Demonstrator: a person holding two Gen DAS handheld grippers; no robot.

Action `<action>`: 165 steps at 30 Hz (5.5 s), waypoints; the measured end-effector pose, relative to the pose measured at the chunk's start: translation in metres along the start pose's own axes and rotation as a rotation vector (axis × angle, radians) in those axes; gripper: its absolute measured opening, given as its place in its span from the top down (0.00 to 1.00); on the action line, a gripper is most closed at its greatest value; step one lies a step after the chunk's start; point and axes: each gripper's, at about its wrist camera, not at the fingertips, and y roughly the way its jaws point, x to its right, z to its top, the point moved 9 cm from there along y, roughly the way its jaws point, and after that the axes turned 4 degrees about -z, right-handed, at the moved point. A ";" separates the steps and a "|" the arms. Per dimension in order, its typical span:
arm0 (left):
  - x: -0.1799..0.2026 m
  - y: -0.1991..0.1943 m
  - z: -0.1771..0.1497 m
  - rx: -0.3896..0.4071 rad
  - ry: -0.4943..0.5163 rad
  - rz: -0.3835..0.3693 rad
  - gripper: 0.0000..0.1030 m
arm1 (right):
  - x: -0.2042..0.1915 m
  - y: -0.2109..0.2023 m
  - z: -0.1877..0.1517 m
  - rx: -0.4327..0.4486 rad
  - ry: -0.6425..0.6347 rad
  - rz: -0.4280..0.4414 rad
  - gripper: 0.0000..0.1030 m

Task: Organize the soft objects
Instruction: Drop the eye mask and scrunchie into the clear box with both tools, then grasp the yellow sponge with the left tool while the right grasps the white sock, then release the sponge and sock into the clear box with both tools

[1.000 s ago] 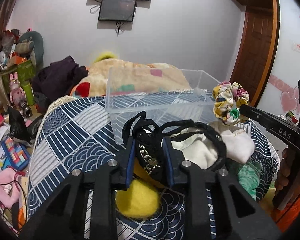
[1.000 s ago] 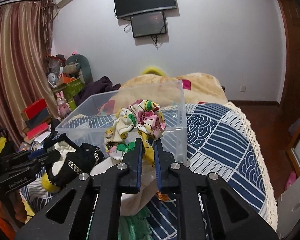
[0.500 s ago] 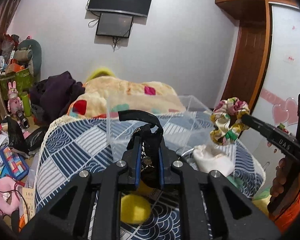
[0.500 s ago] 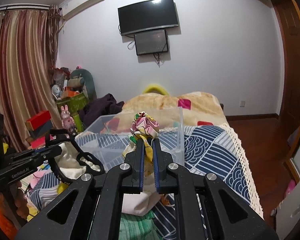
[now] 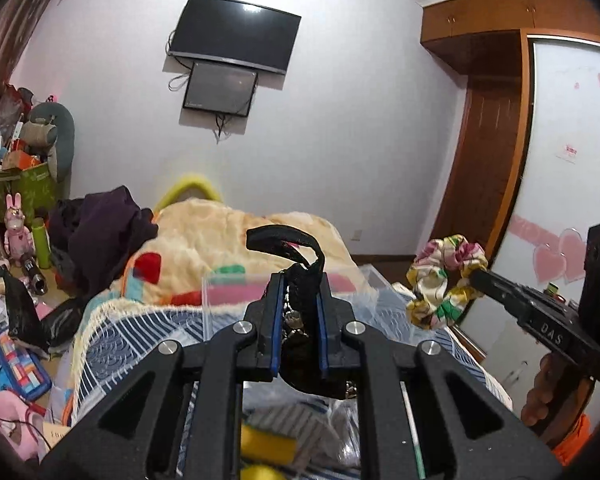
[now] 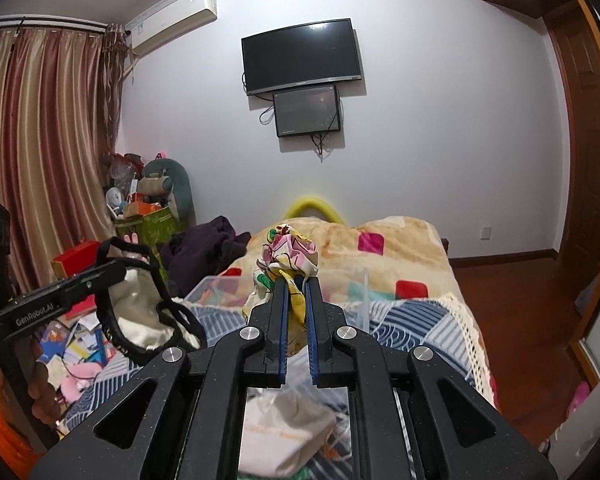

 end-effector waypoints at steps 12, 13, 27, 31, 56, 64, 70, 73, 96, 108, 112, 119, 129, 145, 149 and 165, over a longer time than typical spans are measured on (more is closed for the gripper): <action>-0.019 0.070 0.003 -0.074 0.006 0.062 0.87 | -0.004 0.061 -0.014 -0.156 -0.009 0.007 0.93; -0.020 0.077 -0.001 -0.091 0.005 0.061 0.87 | -0.003 0.066 -0.019 -0.178 -0.008 0.008 0.93; -0.015 0.124 -0.074 -0.349 0.057 0.032 0.87 | -0.006 0.086 -0.065 -0.370 -0.109 0.015 0.93; -0.014 0.116 -0.079 -0.369 0.042 0.014 0.83 | -0.004 0.081 -0.067 -0.385 -0.122 0.020 0.83; 0.000 0.016 -0.065 -0.218 0.100 0.041 0.24 | -0.011 0.003 -0.037 -0.161 -0.094 -0.002 0.20; -0.005 0.021 -0.114 -0.305 0.092 0.057 0.20 | -0.009 0.011 -0.070 -0.240 -0.072 -0.007 0.20; -0.015 0.031 -0.145 -0.369 0.059 0.077 0.20 | -0.008 0.022 -0.105 -0.328 -0.044 0.001 0.20; -0.019 0.033 -0.155 -0.383 0.047 0.085 0.20 | -0.004 0.026 -0.121 -0.369 -0.026 0.011 0.20; -0.009 0.010 -0.129 -0.285 0.054 0.063 0.45 | -0.008 -0.009 -0.092 -0.267 -0.046 0.052 0.87; 0.011 -0.001 -0.064 -0.145 0.077 0.031 0.45 | -0.011 -0.019 -0.029 -0.111 -0.059 0.033 0.87; 0.016 0.004 -0.044 -0.110 0.087 0.021 0.45 | -0.010 -0.015 -0.011 -0.069 -0.056 0.023 0.87; 0.017 0.031 -0.028 -0.123 0.074 -0.001 0.45 | -0.012 0.010 0.002 -0.062 -0.052 0.010 0.87; 0.009 0.096 -0.062 -0.287 0.094 0.029 0.45 | -0.018 0.054 -0.026 -0.192 -0.087 0.006 0.87; -0.002 0.130 -0.088 -0.417 0.095 0.034 0.40 | -0.010 0.085 -0.069 -0.384 -0.142 0.005 0.84; 0.001 0.124 -0.085 -0.404 0.109 0.042 0.34 | -0.009 0.080 -0.064 -0.376 -0.145 0.007 0.75; 0.016 0.040 -0.046 -0.212 0.171 0.066 0.10 | -0.015 0.012 -0.020 -0.170 -0.123 0.030 0.41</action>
